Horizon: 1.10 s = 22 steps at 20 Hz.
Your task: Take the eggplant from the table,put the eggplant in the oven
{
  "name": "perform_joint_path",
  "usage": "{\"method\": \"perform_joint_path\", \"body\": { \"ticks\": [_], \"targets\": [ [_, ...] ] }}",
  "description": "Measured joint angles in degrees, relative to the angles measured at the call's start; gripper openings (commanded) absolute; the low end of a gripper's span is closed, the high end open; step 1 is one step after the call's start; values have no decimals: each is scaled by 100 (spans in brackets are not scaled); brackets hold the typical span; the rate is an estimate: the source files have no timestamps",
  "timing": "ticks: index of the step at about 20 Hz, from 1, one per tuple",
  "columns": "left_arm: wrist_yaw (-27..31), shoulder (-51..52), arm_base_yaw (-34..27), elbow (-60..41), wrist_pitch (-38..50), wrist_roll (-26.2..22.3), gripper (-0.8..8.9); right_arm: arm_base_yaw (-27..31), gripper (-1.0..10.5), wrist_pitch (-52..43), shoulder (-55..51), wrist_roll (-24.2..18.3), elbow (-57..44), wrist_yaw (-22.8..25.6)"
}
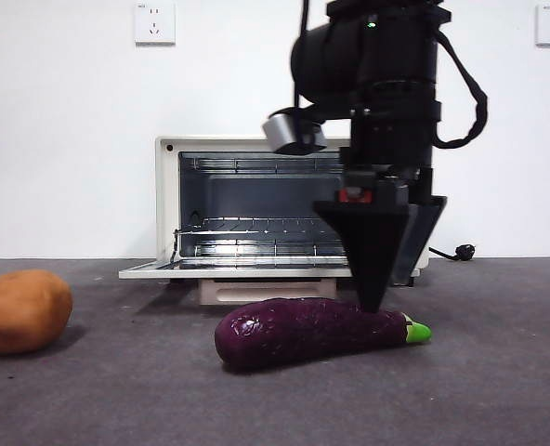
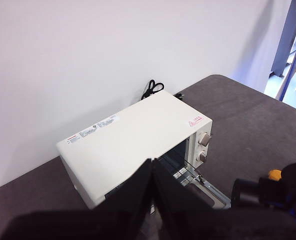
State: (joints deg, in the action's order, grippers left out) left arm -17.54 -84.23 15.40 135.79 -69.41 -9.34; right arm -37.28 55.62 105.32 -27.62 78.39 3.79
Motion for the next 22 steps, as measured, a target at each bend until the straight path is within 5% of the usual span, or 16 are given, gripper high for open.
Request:
{"method": "perform_joint_path", "body": {
  "ticks": [12, 17, 22],
  "targets": [
    [0, 0, 0, 0, -2, 0, -6, 131, 546, -4, 251, -48, 0, -321],
    [0, 0, 0, 0, -2, 0, -6, 131, 255, -15, 280, -48, -2, -415],
    [0, 0, 0, 0, 0, 0, -6, 131, 241, -13, 280, -46, -11, -640]
  ]
}}
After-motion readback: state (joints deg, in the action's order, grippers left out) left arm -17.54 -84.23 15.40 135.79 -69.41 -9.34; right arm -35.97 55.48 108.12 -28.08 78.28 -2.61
